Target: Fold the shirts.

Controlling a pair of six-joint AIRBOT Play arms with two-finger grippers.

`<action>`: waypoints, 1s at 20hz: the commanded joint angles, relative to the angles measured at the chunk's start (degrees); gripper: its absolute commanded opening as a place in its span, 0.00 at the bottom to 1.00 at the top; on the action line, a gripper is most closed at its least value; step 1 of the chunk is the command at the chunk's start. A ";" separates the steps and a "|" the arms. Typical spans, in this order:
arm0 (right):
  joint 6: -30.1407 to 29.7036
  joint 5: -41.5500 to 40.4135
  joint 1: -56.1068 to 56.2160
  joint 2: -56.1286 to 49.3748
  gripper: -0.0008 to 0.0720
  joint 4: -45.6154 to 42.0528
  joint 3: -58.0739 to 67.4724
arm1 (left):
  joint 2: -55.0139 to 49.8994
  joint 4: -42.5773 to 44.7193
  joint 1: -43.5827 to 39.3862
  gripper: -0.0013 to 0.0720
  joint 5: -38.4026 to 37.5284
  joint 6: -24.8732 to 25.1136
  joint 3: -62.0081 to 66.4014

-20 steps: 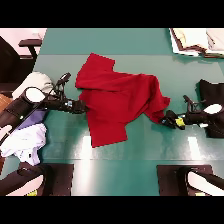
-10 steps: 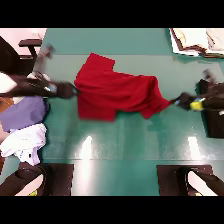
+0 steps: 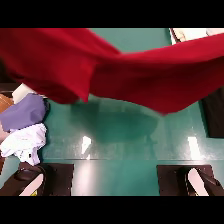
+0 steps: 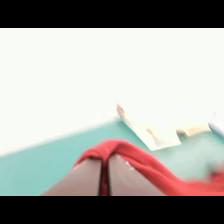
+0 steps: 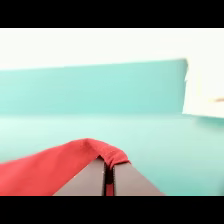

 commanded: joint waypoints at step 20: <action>7.85 4.87 17.68 -50.03 0.04 -17.20 -0.61 | -43.12 12.35 0.15 0.05 6.10 -3.32 -22.82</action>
